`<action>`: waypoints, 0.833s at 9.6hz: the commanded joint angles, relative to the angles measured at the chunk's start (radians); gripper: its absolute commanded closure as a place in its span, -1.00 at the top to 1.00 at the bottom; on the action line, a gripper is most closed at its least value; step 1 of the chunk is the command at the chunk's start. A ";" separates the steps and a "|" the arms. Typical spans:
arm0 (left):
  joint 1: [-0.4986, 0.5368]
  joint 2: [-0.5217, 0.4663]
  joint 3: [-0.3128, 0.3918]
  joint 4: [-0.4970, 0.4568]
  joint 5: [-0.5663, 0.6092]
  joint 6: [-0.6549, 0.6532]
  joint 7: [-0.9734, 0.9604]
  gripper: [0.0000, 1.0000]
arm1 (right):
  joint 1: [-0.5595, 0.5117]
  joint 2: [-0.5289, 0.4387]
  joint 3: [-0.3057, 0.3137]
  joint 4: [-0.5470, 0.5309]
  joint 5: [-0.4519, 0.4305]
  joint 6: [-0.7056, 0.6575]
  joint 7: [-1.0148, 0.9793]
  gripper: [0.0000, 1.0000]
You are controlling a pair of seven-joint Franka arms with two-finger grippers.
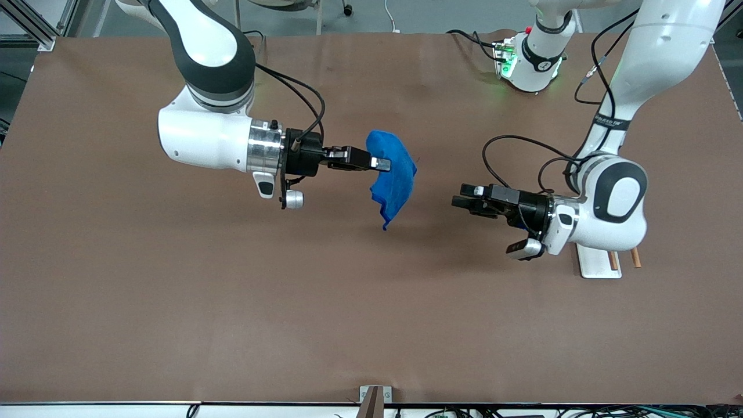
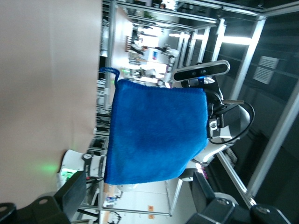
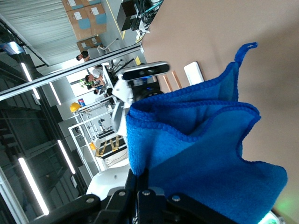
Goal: Right arm passes towel to left arm to hang
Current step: 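Grasp the towel with the left gripper and open the right gripper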
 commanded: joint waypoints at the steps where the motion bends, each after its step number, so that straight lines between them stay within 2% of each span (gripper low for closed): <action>1: -0.003 0.090 -0.016 -0.034 -0.050 -0.030 0.149 0.97 | 0.023 0.027 0.007 0.041 0.038 0.022 -0.001 -1.00; 3: -0.010 0.115 -0.035 -0.032 -0.109 -0.055 0.154 0.86 | 0.034 0.036 0.005 0.061 0.118 0.022 -0.001 -1.00; 6: -0.012 0.116 -0.081 -0.028 -0.153 -0.055 0.156 0.64 | 0.048 0.049 0.005 0.078 0.127 0.032 -0.001 -1.00; 8: -0.010 0.113 -0.084 -0.017 -0.172 -0.055 0.154 0.49 | 0.060 0.052 0.005 0.078 0.127 0.042 -0.001 -1.00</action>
